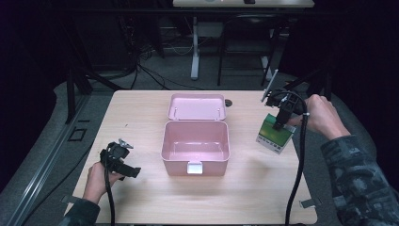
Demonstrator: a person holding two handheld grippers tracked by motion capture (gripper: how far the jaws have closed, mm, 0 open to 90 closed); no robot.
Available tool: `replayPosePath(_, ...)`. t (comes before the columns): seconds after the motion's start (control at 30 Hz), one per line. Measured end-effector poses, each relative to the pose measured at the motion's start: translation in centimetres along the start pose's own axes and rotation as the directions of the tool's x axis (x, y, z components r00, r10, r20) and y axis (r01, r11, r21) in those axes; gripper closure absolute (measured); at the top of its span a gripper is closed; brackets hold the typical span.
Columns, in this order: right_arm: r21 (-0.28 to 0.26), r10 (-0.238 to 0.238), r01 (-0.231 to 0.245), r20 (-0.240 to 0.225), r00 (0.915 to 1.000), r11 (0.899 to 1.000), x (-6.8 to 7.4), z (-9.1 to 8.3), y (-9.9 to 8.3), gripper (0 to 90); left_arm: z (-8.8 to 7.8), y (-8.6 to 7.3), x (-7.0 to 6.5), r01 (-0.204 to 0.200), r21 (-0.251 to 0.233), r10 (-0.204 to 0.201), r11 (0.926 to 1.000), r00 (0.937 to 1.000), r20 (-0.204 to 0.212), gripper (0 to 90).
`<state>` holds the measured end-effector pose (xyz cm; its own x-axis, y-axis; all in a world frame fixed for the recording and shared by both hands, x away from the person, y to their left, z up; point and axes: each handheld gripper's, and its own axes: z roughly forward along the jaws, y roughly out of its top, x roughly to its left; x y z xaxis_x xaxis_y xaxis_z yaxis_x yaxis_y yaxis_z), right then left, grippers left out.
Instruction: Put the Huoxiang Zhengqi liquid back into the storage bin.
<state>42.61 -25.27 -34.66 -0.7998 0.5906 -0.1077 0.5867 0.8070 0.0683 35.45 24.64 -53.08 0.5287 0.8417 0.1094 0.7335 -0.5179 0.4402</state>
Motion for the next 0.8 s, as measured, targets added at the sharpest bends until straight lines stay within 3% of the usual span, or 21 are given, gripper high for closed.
replayPosePath(0.8,0.000,-0.078,0.078,-0.002,0.9969,0.997,1.7,-2.6,0.8,63.7,0.0,-0.1,0.0,-0.004,-0.005,0.004,1.0000,1.0000,0.000,0.4)
